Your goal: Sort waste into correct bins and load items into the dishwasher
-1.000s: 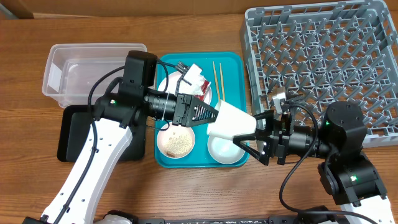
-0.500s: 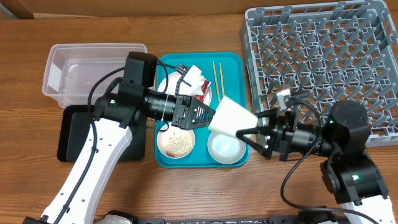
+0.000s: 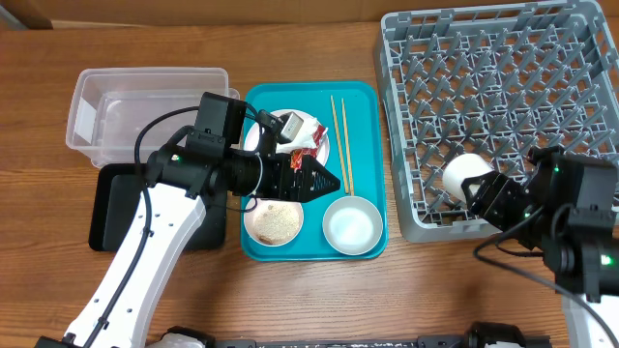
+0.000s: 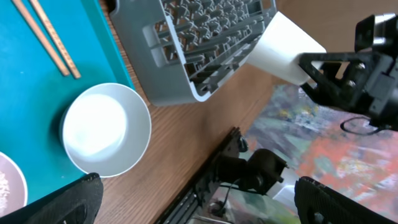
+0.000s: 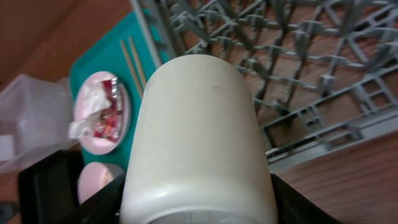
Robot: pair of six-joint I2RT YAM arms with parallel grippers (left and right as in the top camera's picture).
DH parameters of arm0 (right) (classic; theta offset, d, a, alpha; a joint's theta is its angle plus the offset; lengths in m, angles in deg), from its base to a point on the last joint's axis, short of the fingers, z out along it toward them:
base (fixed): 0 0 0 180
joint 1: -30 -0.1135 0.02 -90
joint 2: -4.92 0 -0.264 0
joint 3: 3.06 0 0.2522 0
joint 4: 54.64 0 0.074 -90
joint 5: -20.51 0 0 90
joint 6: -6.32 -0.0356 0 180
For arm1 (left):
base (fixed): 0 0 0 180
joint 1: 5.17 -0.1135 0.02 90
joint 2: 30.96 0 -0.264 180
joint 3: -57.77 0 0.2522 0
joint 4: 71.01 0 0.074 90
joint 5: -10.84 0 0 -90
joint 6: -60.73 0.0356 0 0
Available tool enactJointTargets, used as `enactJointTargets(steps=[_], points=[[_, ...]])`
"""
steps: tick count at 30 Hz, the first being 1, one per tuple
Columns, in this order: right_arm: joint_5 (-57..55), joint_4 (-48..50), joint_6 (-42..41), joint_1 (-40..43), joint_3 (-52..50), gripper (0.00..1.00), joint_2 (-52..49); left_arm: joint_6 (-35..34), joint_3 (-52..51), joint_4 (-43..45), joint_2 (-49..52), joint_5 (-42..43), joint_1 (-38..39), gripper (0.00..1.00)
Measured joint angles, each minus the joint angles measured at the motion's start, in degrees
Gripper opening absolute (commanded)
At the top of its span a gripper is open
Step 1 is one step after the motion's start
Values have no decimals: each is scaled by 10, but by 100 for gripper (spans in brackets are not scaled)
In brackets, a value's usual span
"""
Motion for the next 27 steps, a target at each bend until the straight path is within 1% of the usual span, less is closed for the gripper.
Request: enactJointTargets(steps=[5, 9, 10, 12, 15, 17, 18, 21, 22, 23, 24, 25, 27], points=[[-30, -16, 13, -3, 2, 49, -85, 2, 0, -2, 0, -23, 0, 100], [-35, -19, 20, -35, 2, 55, -148, 2, 0, -5, 0, -30, 0, 100], [-35, -18, 22, -46, 2, 58, -158, 2, 0, -6, 0, -30, 0, 100], [-45, -15, 22, -75, 2, 74, -181, 2, 0, -9, 0, -33, 0, 100], [-92, -13, 5, -106, 2, 79, -198, 2, 0, -19, 0, -40, 0, 100], [-115, -13, -7, -113, 2, 80, -199, 2, 0, -32, 0, -49, 0, 100], [-125, -14, -12, -113, 3, 82, -198, 3, 0, -40, 0, -54, 0, 98], [-132, -13, -18, -113, 26, 85, -191, 4, 0, -71, 0, -91, 0, 91], [-127, -9, -18, -113, 41, 86, -182, 5, 0, -75, 0, -101, 0, 88], [-115, 2, -15, -113, 54, 89, -169, 5, 0, -78, 0, -120, 2, 88], [-105, 10, -11, -113, 61, 95, -157, 5, 0, -78, 0, -132, 6, 87], [-84, 31, -4, -113, 68, 98, -138, 5, 0, -77, 0, -151, 14, 87], [-42, 62, 3, -113, 78, 100, -101, 4, 0, -75, 0, -195, 46, 87]])
